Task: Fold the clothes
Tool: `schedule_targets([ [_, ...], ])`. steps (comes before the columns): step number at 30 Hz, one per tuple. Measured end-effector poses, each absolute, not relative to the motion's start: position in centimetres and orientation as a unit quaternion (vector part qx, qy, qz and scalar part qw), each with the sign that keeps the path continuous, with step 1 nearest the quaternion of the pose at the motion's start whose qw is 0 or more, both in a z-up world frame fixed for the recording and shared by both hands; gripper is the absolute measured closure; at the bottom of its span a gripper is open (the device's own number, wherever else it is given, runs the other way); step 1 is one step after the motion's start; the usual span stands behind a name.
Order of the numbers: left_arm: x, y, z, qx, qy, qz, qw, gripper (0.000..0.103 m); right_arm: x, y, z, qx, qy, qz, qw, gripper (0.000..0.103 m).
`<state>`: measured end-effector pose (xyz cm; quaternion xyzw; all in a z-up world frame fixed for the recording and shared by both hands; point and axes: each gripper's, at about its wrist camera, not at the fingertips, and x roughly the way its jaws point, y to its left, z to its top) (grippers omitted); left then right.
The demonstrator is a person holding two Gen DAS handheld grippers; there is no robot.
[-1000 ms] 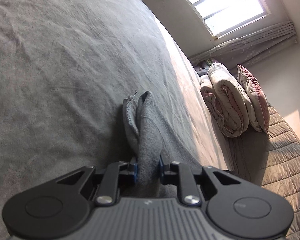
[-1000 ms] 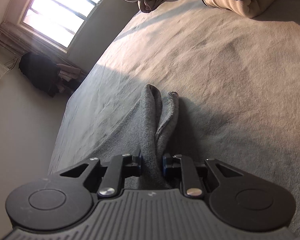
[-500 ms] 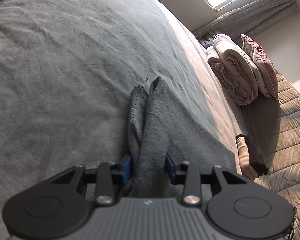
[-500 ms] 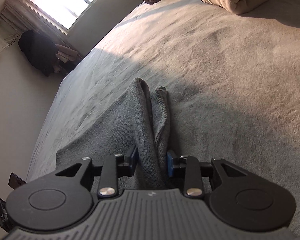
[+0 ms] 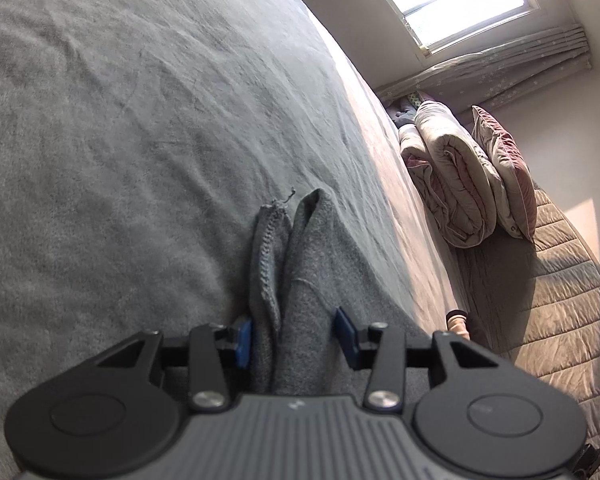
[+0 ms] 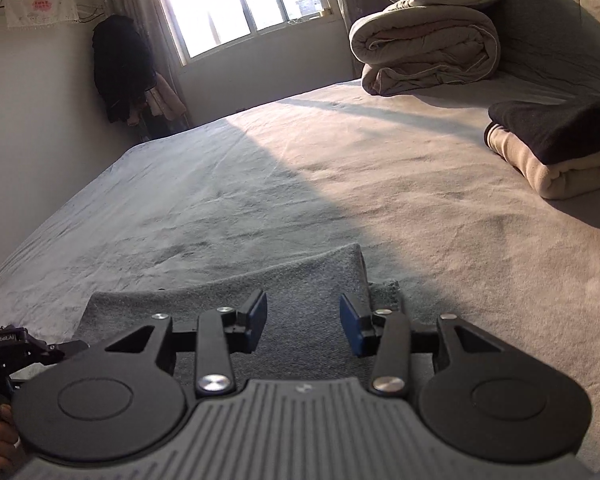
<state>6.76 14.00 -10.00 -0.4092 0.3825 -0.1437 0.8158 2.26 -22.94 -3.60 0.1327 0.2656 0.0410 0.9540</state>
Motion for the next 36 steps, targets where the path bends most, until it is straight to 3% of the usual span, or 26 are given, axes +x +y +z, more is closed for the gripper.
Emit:
schedule_targets([
  [6,6.8,13.4,-9.9,-0.394,0.375,-0.15,0.825,0.06,4.7,-17.8,-4.2,0.067,0.257,0.081,0.961,0.059],
  [9,6.8,13.3,-9.9,-0.388,0.372,-0.155,0.829,0.06,5.9,-16.5,-5.3,0.059,0.274,0.088,0.956,0.069],
  [11,6.9,13.2,-9.9,-0.382,0.371,-0.159,0.831,0.061,6.5,-15.8,-6.3,0.051,0.294,0.094,0.95,0.082],
  [12,7.0,13.1,-9.8,-0.375,0.374,-0.161,0.833,0.064,6.7,-15.5,-6.9,0.045,0.307,0.097,0.946,0.083],
  [14,7.4,13.0,-9.6,-0.362,0.386,-0.162,0.832,0.082,6.9,-15.2,-7.9,0.033,0.314,0.102,0.943,0.085],
  [20,7.9,12.4,-7.1,-0.376,0.397,-0.172,0.819,0.084,7.4,-16.0,-7.8,0.05,0.318,0.118,0.94,0.084],
  [23,7.6,11.0,-5.2,-0.377,0.399,-0.186,0.815,0.084,7.4,-17.1,-7.0,0.086,0.324,0.136,0.932,0.076],
  [29,7.1,6.8,-2.9,-0.372,0.398,-0.223,0.808,0.084,7.6,-20.5,-5.8,0.221,0.342,0.168,0.898,0.073],
  [36,7.1,1.0,-3.7,-0.377,0.414,-0.271,0.783,0.079,7.1,-25.8,-6.2,0.395,0.351,0.154,0.835,0.061],
])
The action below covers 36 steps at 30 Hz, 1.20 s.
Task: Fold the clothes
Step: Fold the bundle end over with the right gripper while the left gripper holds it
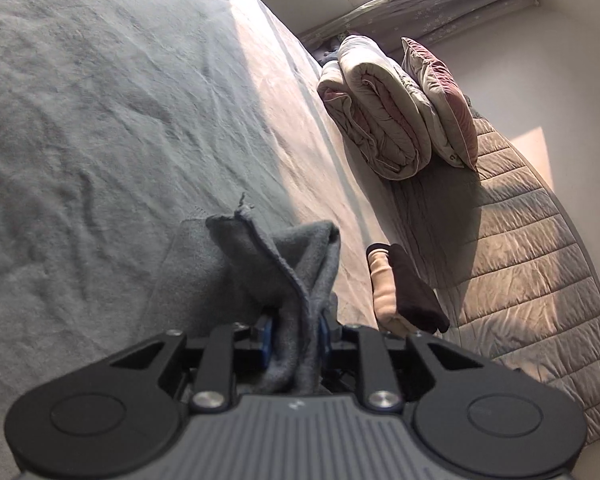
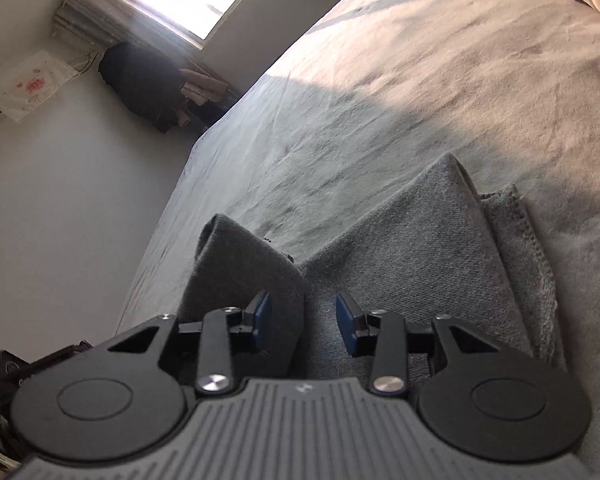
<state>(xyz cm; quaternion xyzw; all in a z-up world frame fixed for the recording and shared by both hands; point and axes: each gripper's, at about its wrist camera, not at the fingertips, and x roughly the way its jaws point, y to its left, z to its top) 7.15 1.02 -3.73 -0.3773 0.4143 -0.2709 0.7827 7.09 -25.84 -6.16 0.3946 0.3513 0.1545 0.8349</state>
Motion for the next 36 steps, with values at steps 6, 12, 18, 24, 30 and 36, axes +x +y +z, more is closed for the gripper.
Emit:
schedule_targets([
  [6,6.9,-1.8,-5.4,-0.399,0.442,-0.314,0.739,0.077,5.9,-30.9,-8.7,0.56,0.35,0.122,0.741,0.06],
  [12,5.7,-1.0,-3.8,-0.391,0.42,-0.351,0.74,0.068,4.8,-31.4,-8.2,0.582,0.341,0.123,0.728,0.047],
  [18,3.6,2.4,-1.0,-0.316,0.361,-0.36,0.8,0.048,4.8,-29.9,-6.3,0.541,0.36,0.121,0.75,0.047],
  [24,0.5,3.9,-0.4,-0.16,0.324,-0.371,0.855,0.027,5.2,-28.1,-4.4,0.491,0.375,0.116,0.778,0.047],
  [30,-3.0,1.3,-1.6,0.023,0.284,-0.374,0.883,0.025,5.9,-26.2,-3.3,0.439,0.397,0.103,0.799,0.047],
  [36,-3.4,-1.8,-2.7,0.073,0.256,-0.346,0.9,0.069,6.2,-23.9,-3.2,0.407,0.412,0.102,0.809,0.05],
])
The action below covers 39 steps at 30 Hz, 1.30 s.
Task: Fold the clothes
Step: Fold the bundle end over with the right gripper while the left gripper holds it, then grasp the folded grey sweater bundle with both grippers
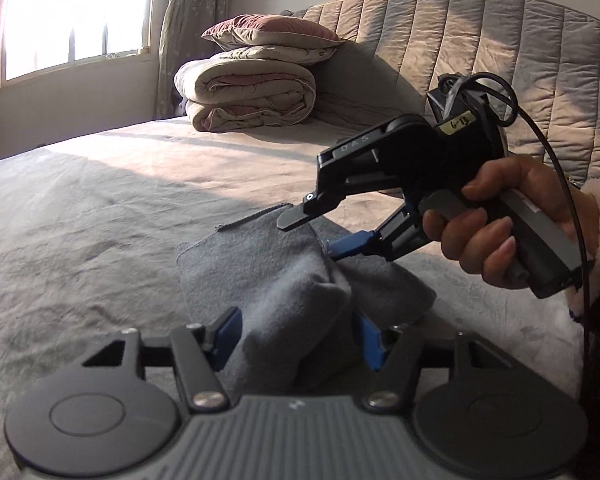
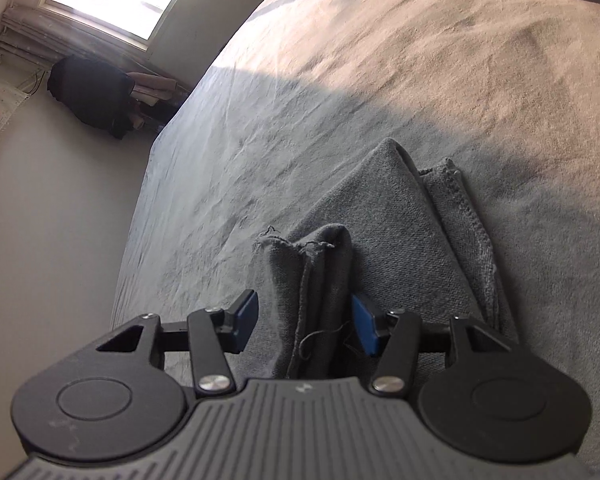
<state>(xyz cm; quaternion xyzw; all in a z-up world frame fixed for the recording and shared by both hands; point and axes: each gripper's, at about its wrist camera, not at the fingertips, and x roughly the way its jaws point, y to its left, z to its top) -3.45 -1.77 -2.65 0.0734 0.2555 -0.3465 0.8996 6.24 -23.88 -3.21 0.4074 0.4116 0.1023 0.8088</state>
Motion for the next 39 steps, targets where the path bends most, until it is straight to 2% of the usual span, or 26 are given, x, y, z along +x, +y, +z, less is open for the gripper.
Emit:
schedule_targets([
  [1,-3.5,-2.1,-2.6,0.07,0.251,-0.343,0.902,0.079,6.3,-23.5,-3.3,0.4,0.412,0.103,0.812,0.058],
  [2,-3.5,-2.5,-2.5,0.066,0.244,-0.341,0.906,0.085,6.3,-23.1,-3.4,0.392,0.413,0.104,0.816,0.074],
  [3,-3.6,-2.8,-2.3,0.062,0.238,-0.338,0.909,0.085,6.4,-23.1,-3.1,0.385,0.405,0.103,0.823,0.081],
  [11,-3.1,-5.7,-1.2,0.006,0.204,-0.356,0.912,0.088,7.8,-26.5,-1.5,0.361,0.339,0.107,0.862,0.084],
  [21,-2.5,-11.1,-3.3,0.023,0.245,-0.398,0.884,0.087,7.8,-31.3,-4.4,0.37,0.357,0.076,0.854,0.084],
  [26,-2.9,-11.4,-3.3,0.019,0.257,-0.421,0.87,0.074,7.1,-32.3,-4.5,0.366,0.365,0.069,0.854,0.077],
  [27,-3.1,-11.1,-2.9,0.008,0.255,-0.433,0.865,0.072,6.8,-32.6,-4.3,0.366,0.363,0.067,0.854,0.073],
  [28,-3.3,-10.8,-2.6,-0.004,0.251,-0.447,0.859,0.067,6.5,-33.0,-4.0,0.366,0.358,0.061,0.857,0.062],
  [29,-3.4,-10.5,-2.2,-0.016,0.247,-0.46,0.853,0.064,6.1,-33.3,-3.8,0.369,0.354,0.06,0.857,0.055],
  [34,-2.8,-8.1,-0.9,-0.06,0.235,-0.455,0.857,0.046,4.5,-34.5,-3.2,0.385,0.354,0.073,0.849,0.047],
  [39,0.5,-5.4,-1.2,-0.114,0.276,-0.377,0.877,0.037,2.2,-35.0,-3.0,0.384,0.359,0.088,0.846,0.044],
])
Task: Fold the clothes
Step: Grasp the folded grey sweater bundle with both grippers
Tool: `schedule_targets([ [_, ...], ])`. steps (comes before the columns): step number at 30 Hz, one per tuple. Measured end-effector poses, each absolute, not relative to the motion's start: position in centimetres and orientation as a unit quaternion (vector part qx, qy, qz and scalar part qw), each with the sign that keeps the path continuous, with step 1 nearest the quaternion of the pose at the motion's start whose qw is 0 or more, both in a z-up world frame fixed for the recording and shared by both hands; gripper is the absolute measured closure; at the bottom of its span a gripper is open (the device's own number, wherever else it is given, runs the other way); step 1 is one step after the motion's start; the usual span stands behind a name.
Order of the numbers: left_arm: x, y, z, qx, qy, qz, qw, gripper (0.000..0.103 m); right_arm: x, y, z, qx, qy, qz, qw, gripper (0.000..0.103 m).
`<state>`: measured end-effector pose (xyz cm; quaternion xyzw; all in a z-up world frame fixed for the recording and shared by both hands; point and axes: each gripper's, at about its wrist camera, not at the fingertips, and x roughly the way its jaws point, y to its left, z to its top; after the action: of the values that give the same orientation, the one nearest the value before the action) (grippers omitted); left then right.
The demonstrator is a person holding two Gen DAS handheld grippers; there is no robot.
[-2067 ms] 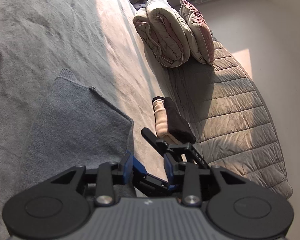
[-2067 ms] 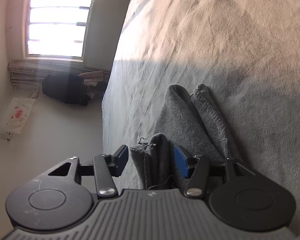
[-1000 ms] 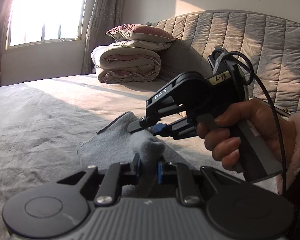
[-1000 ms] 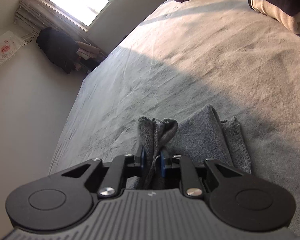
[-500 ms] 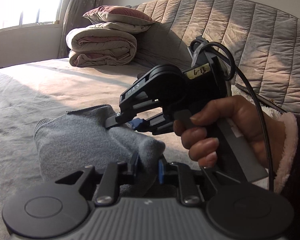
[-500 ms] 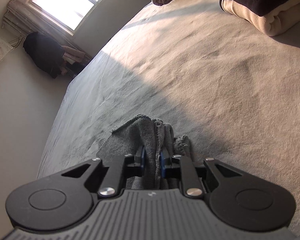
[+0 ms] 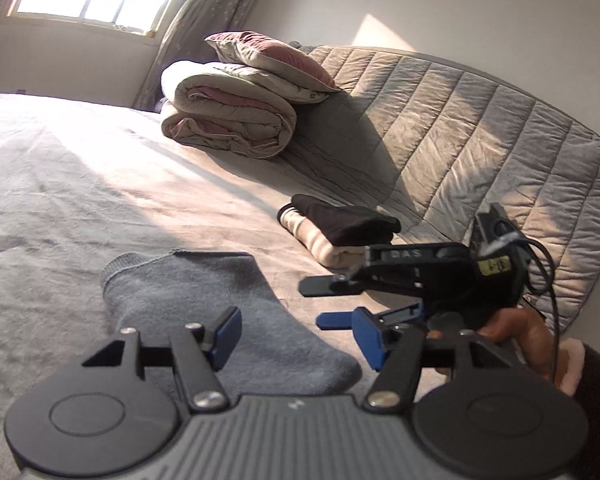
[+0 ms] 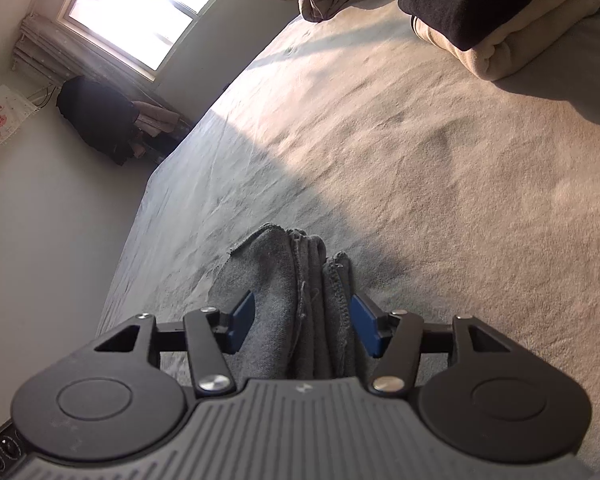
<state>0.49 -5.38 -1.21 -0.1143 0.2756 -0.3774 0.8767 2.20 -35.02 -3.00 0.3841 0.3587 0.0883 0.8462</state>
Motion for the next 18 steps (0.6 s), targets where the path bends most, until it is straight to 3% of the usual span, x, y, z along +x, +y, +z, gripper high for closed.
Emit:
schedule_targets([
  [6,2.6,-3.8,-2.1,-0.145,0.305,-0.318,0.886,0.033,-0.4,-34.9,-2.9,0.42,0.363,0.119,0.823,0.039],
  [11,3.6,-3.4,-2.9,-0.146,0.314,-0.287,0.893,0.032,-1.9,-33.3,-1.1,0.372,0.37,0.138,0.84,0.039],
  [14,6.0,-2.5,-4.3,-0.187,0.363,-0.27,0.872,0.024,-2.9,-33.3,-1.8,0.4,0.393,0.123,0.819,0.039],
  [18,10.4,-1.6,-6.6,-0.25,0.445,-0.275,0.815,0.022,-2.8,-33.0,-3.0,0.443,0.431,0.119,0.777,0.036],
])
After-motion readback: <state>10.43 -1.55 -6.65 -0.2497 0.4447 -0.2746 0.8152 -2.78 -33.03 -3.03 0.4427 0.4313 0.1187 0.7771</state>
